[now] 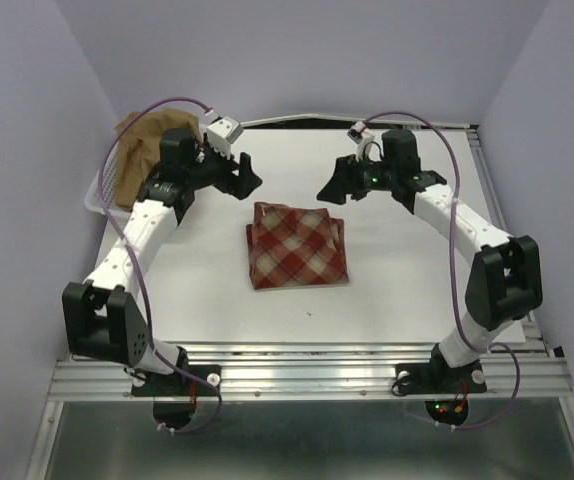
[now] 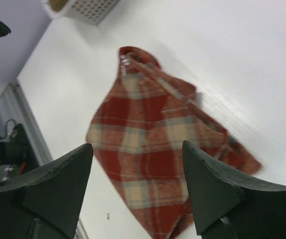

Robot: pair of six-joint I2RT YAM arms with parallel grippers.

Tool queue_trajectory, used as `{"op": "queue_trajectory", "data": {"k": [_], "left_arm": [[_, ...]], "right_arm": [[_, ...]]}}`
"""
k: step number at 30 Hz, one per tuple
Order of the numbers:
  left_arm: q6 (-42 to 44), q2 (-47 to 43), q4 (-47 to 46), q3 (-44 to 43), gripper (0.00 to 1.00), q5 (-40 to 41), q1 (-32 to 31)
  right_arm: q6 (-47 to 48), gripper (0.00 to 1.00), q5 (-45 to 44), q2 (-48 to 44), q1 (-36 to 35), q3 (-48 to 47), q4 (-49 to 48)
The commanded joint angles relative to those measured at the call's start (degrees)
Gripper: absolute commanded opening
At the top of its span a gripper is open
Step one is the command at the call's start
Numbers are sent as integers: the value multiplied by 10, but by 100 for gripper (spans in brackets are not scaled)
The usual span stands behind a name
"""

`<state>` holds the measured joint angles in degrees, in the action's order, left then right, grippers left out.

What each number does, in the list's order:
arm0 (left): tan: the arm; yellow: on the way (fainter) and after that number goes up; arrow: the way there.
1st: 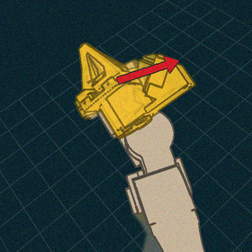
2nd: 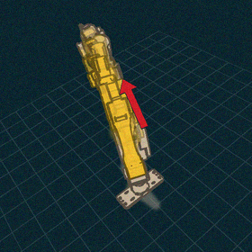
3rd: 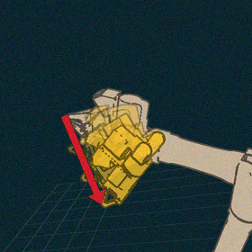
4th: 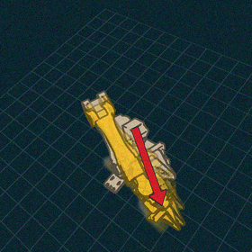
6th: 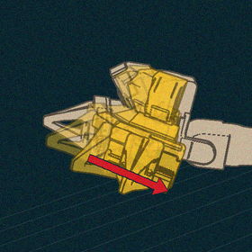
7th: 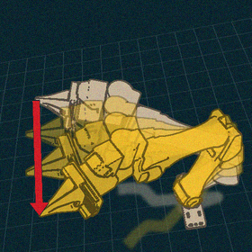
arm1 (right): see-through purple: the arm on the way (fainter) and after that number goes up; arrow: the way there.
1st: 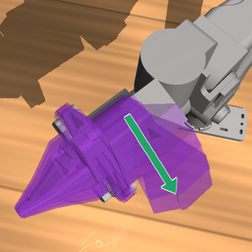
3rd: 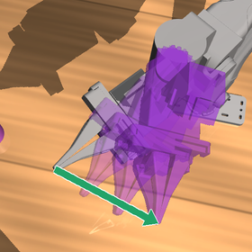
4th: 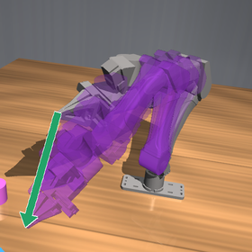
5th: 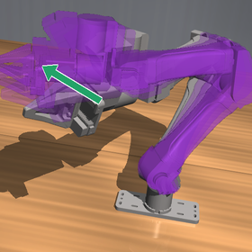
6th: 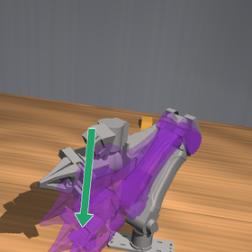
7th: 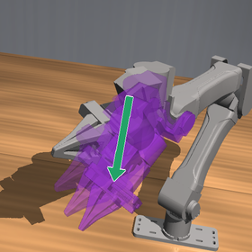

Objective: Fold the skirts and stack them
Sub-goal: Fold the skirt, then neatly place the folded skirt to the corner

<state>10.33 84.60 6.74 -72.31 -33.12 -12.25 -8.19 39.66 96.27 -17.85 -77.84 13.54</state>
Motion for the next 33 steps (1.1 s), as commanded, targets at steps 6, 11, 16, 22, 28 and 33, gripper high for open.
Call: {"op": "queue_trajectory", "data": {"k": [6, 11, 16, 22, 28, 33], "left_arm": [[-233, 0, -209, 168, 66, -243, -30], [-302, 136, -325, 165, 66, -245, -30], [-372, 291, -369, 72, 66, -210, 13], [-371, 360, -309, -10, 75, -222, 21], [-241, 189, -177, -41, 99, -212, 4], [-206, -20, -129, -2, 99, -89, 31]], "right_arm": [[-147, 70, 162, 33, -25, 113, -128], [-180, 73, 160, 121, -25, 90, -200], [-179, 82, 138, 191, -13, 84, -220], [-149, 89, 82, 203, 6, 68, -189], [-69, 96, 3, 92, -2, -26, -30], [4, 100, -196, -15, -110, -33, 46]]}}
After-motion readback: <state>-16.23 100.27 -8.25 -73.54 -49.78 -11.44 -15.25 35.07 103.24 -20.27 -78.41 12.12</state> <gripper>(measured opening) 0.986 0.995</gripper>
